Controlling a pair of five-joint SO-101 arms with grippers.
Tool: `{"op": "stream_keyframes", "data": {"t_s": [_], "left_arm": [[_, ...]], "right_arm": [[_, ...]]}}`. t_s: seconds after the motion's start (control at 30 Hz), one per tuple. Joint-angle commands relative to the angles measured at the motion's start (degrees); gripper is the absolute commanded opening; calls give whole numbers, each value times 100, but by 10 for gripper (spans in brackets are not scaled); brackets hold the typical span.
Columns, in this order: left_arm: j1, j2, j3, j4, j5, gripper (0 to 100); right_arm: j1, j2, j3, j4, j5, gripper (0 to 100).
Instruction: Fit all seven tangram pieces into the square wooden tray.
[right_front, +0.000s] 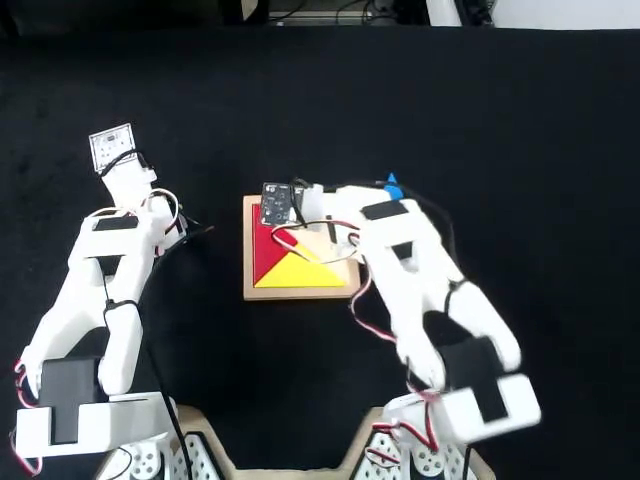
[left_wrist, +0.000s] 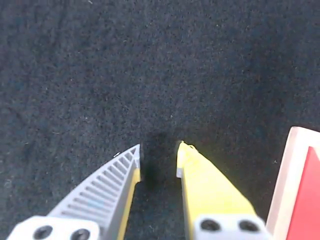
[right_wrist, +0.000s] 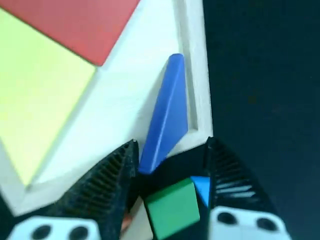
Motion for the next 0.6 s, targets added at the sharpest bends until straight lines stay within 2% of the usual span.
{"op": "stream_keyframes", "data": {"t_s": [0.0,0.3,0.37,0.47,0.53,0.57], "left_arm": [[-22,-18,-92,-105,-44,130],[-57,-18,-92,-105,-44,130],[-40,-18,-92,-105,-44,130],[-31,-18,-92,-105,-44,130],[-31,-18,-92,-105,-44,130],[-31,-18,-92,-105,-44,130]], "right_arm": [[0,-673,-180,396,-88,216],[-9,-892,-215,668,-88,210],[-105,-831,-171,475,-176,152],[-290,-576,-242,193,-747,4],[-387,-365,-435,123,-1108,42],[-448,-242,-585,123,-1257,31]]}}
